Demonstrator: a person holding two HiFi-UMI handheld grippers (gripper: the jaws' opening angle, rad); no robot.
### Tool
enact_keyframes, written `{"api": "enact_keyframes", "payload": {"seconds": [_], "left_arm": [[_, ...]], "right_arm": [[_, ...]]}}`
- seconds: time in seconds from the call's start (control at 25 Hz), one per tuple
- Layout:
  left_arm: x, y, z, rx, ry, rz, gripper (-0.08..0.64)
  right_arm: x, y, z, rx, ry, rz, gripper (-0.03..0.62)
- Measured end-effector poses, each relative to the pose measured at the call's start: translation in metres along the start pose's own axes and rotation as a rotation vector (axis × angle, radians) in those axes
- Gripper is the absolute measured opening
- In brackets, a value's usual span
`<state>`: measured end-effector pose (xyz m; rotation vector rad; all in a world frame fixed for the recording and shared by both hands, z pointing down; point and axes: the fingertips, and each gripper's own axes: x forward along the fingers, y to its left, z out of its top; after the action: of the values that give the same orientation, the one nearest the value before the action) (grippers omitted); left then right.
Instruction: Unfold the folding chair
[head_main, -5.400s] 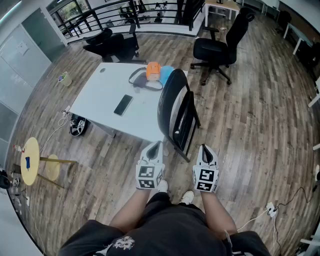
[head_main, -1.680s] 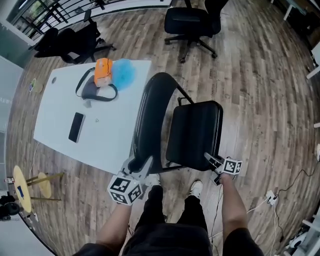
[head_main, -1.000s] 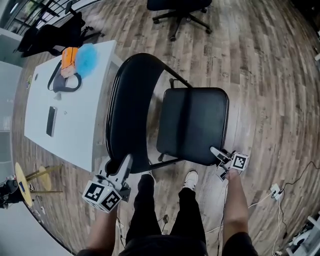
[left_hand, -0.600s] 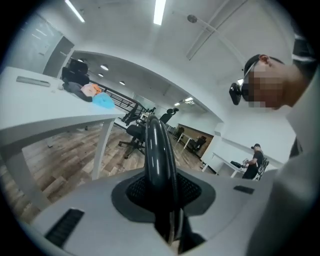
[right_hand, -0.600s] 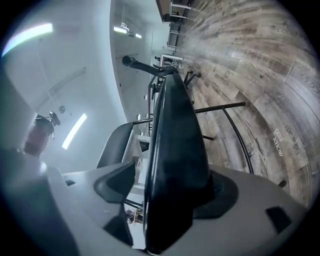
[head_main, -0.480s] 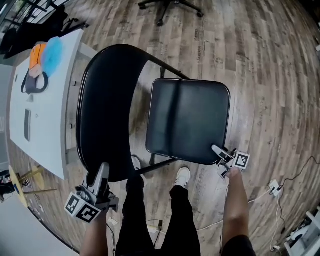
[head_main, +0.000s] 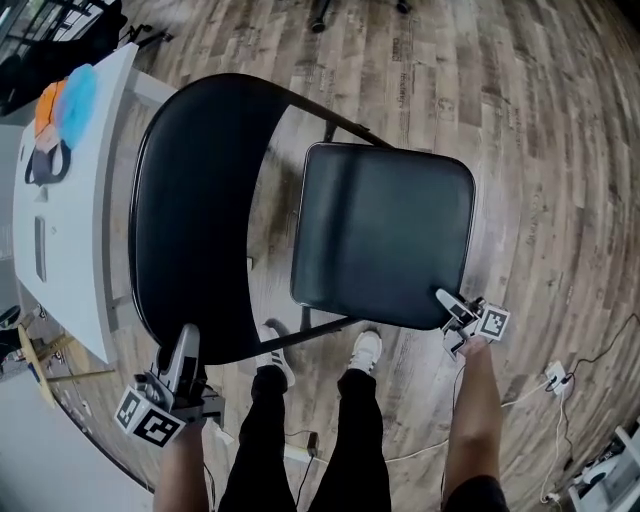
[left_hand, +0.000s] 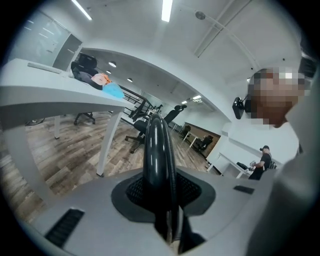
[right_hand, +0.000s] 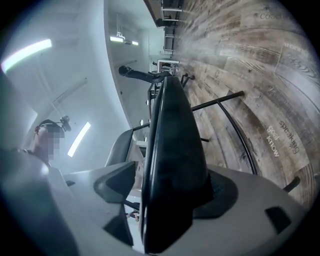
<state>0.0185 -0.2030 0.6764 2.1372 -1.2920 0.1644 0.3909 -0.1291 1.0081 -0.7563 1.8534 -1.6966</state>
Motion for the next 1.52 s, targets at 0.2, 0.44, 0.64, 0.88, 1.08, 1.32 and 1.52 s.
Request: {"api": "enact_keyframes", "payload": {"seconds": [0.2,0.44,0.64,0.88,1.08,1.32,1.52], "left_arm": [[0.002,-0.001,0.0,0.024,-0.018,-0.005,0.087],[-0.018,-0.001,0.012,0.116,-0.033,0.094,0.193],[-0.073,0.002,0.035,0.19,-0.055,0.167,0.227],[-0.154,-0.043,0.071,0.21,-0.109,0.102,0.113],[-0.204,-0.073,0.087,0.193,-0.158,-0.033,0.005],[-0.34,-0.104,0.072,0.275,-0.156,-0.098,0.005],[-0.424,-0.129,0.06,0.38,-0.183,-0.1,0.005]], "right_arm": [[-0.007,-0.004,0.009,-0.009,-0.035,0.006,0.336],[-0.058,-0.012,0.021,-0.027,-0.165,-0.227,0.337],[-0.138,0.039,0.004,-0.089,-0.389,-0.374,0.336],[-0.117,0.243,-0.069,-0.26,-0.547,-0.256,0.276],[-0.065,0.441,-0.099,-0.54,-0.719,-0.183,0.015],[-0.03,0.611,-0.273,-1.337,-0.514,-0.764,0.014],[-0.038,0.673,-0.371,-1.432,-0.553,-0.805,0.014]]}}
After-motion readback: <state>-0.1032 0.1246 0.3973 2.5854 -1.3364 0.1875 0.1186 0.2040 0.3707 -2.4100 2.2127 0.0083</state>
